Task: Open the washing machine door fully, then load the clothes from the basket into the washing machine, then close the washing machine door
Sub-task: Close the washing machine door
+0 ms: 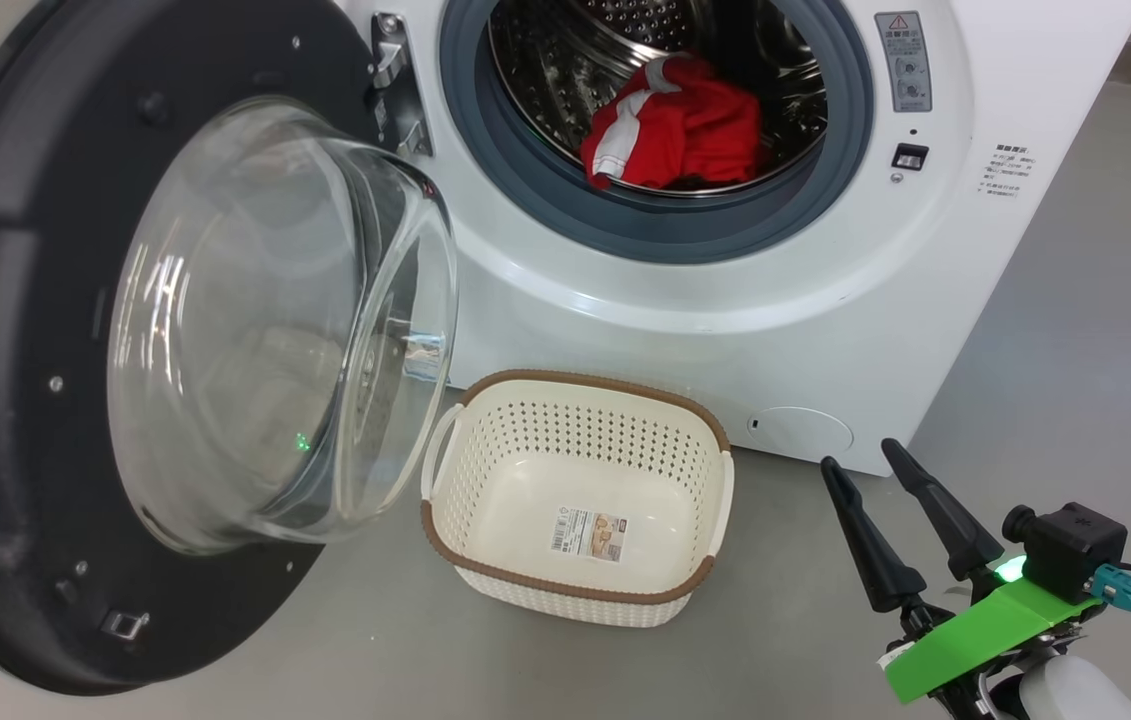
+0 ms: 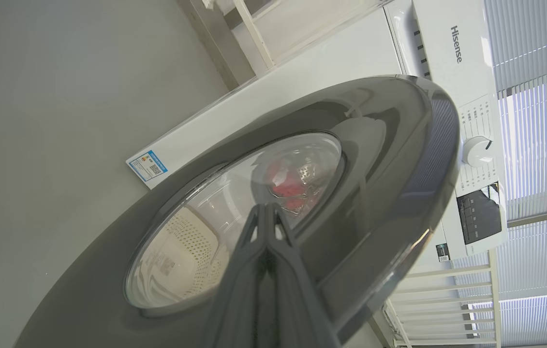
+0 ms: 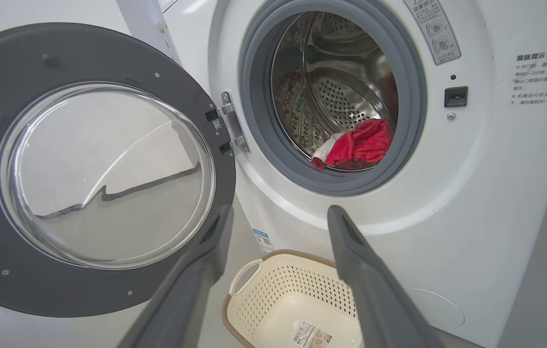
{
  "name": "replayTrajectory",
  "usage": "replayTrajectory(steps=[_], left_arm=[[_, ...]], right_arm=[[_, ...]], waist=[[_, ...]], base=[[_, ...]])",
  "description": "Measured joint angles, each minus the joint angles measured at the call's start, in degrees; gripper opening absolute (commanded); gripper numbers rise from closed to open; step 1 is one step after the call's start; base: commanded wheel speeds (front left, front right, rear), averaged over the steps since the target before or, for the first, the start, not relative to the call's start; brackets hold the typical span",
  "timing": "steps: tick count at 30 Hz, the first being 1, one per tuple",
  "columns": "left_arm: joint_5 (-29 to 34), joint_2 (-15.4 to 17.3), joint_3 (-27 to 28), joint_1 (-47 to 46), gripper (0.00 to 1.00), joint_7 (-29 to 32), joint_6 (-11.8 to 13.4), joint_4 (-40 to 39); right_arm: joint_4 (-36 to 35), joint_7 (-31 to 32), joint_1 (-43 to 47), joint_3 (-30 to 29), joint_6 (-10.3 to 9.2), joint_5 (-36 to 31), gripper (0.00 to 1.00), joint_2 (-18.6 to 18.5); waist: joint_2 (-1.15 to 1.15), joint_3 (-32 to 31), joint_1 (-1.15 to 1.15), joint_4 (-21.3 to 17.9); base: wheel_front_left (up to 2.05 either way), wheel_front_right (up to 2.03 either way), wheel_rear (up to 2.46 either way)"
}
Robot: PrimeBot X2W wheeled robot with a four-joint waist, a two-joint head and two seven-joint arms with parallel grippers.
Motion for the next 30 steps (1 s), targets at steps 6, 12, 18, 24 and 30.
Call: replayTrajectory(steps=[6,12,18,24,30], left_arm=[[0.0,0.0,0.1,-0.1,0.00,-0.6,-0.8,0.7],[0.5,0.2,0.8,-0.1,0.00,-2.2,-2.1,1.1],[4.0,0.6,0.8,-0.1,0.88,-6.6,-5.5,1.0],[6.4,0.7,0.8,2.0,1.00,-10.1,-8.5,0.4],[8.0,-0.1,1.2,5.4,1.00,-16.2,-11.4,-3.5]], right_arm=[[0.0,0.0,0.0,-0.1,0.00,0.0,1.00,0.0],[-0.1,0.0,0.0,-0.3,0.00,0.0,1.00,0.0],[-0.2,0.0,0.0,-0.3,0.00,0.0,1.00,0.0],[-0.2,0.0,0.0,-0.3,0.00,0.0,1.00,0.1],[-0.2,0.0,0.0,-0.6,0.00,0.0,1.00,0.3]], waist=[[0.00,0.0,0.00,0.3],[0.00,0.0,0.00,0.5],[0.00,0.0,0.00,0.6],[0.00,-0.2,0.00,0.5],[0.00,-0.5,0.00,0.6]], base=[[0.00,0.00,0.00],[0.00,0.00,0.00],[0.00,0.00,0.00],[0.00,0.00,0.00],[0.00,0.00,0.00]])
